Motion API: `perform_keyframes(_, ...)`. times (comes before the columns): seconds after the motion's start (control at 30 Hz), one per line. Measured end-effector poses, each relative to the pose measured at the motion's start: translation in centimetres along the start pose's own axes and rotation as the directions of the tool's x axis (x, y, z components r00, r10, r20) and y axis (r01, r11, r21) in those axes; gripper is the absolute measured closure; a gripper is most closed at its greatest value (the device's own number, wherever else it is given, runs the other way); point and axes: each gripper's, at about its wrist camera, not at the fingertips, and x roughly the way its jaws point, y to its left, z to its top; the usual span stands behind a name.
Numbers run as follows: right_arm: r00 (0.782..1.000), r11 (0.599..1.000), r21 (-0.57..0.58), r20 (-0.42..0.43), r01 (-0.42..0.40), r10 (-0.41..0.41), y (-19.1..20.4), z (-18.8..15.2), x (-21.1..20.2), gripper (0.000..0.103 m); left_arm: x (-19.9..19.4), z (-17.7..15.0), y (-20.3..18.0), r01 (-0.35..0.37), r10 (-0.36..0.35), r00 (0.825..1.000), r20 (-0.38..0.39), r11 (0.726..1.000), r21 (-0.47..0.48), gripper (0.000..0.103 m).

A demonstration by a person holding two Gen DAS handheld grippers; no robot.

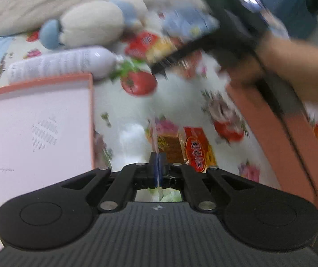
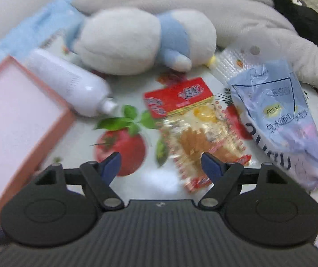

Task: Organize snacks

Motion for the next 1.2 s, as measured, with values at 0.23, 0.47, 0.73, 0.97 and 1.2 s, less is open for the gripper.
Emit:
perform_keyframes(0.23, 0.986, 0.994, 0.058, -0.146, 0.088, -0.079, -1.6, 1.5, 3.8, 0.022, 1.1, 0.4, -2.9, -0.034, 0.073, 0.972, -0.223, 0.984, 0.174, 0.102)
perform_keyframes(0.47, 0.985, 0.966, 0.256, -0.175, 0.044, 0.001, -5.0, 1.0, 5.1, 0.011, 0.5, 2.7, -3.3, -0.047, 0.076, 0.984, -0.159, 0.983, 0.176, 0.102)
perform_keyframes(0.73, 0.989, 0.969, 0.247, -0.142, 0.003, 0.033, -3.8, -1.5, 3.4, 0.023, 0.5, 1.0, 0.0, -0.073, 0.080, 0.988, -0.132, 0.996, 0.058, 0.102)
perform_keyframes(0.97, 0.991, 0.981, 0.187, -0.112, -0.053, 0.075, -2.0, -4.1, 0.7, 0.061, 0.8, -3.9, 4.3, -0.006, -0.008, 0.998, -0.054, 0.968, -0.252, 0.102)
perform_keyframes(1.2, 0.985, 0.968, 0.212, -0.071, -0.138, 0.156, -0.1, -7.9, -3.7, 0.070, -1.1, -8.3, 5.7, 0.084, -0.055, 0.996, 0.072, 0.853, -0.514, 0.102)
